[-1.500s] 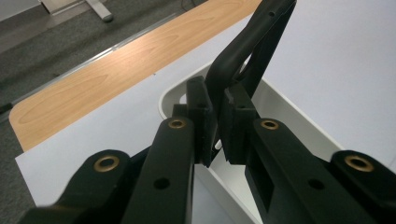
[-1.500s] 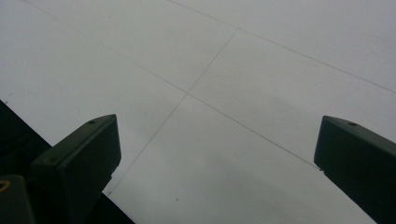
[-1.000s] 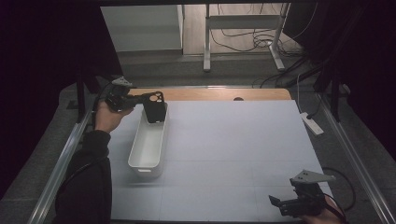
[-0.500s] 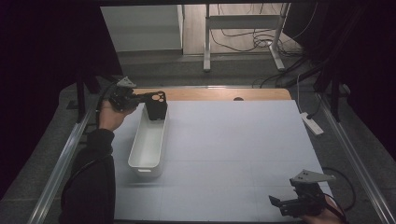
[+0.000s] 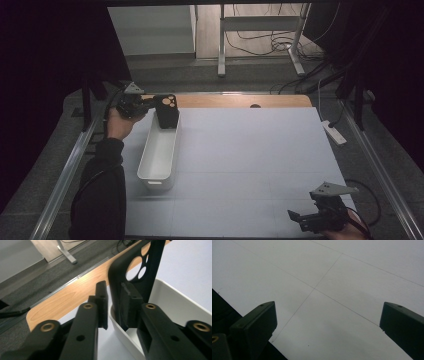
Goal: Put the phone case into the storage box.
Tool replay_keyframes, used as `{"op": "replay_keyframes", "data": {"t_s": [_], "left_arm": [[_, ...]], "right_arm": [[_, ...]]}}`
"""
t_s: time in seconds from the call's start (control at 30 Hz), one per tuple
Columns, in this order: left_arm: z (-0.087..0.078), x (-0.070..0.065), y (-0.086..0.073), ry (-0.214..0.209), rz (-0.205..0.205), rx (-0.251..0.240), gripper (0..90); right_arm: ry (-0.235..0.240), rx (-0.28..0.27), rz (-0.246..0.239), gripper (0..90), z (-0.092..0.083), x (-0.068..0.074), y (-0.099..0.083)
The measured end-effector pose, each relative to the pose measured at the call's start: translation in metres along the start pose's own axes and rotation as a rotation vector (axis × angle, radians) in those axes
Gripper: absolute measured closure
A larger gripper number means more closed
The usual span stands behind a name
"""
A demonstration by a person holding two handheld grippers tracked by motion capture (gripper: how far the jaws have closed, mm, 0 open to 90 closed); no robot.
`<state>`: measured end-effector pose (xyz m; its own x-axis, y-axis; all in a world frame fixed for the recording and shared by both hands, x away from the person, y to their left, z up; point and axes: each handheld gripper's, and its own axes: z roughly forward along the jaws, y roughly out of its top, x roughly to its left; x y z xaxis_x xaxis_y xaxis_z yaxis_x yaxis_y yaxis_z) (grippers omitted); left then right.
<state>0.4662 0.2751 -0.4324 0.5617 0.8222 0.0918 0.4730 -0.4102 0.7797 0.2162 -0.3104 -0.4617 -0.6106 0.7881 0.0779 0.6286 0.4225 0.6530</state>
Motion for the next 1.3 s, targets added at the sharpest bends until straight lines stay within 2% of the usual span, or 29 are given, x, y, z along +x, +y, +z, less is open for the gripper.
{"op": "replay_keyframes", "data": {"t_s": [0.23, 0.53, 0.8, 1.1, 1.3], "left_arm": [[0.0, 0.001, -0.002, -0.012, -0.047, 0.003, 70.6], [-0.008, 0.002, -0.006, -0.066, -0.148, 0.005, 60.9], [-0.01, 0.0, -0.012, -0.105, -0.207, 0.007, 52.8], [-0.012, -0.003, -0.017, -0.138, -0.248, 0.012, 41.0], [-0.013, -0.005, -0.019, -0.132, -0.258, 0.028, 30.5]], "right_arm": [[0.0, -0.004, 0.001, 1.2, -0.001, 0.0, 0.0], [-0.007, -0.006, -0.003, 1.2, -0.001, 0.001, 0.0], [-0.007, -0.011, -0.004, 1.2, -0.001, 0.001, 0.0], [-0.009, -0.012, -0.008, 1.1, -0.001, 0.001, -0.001], [-0.011, -0.015, -0.011, 1.1, -0.002, 0.001, -0.001]]}}
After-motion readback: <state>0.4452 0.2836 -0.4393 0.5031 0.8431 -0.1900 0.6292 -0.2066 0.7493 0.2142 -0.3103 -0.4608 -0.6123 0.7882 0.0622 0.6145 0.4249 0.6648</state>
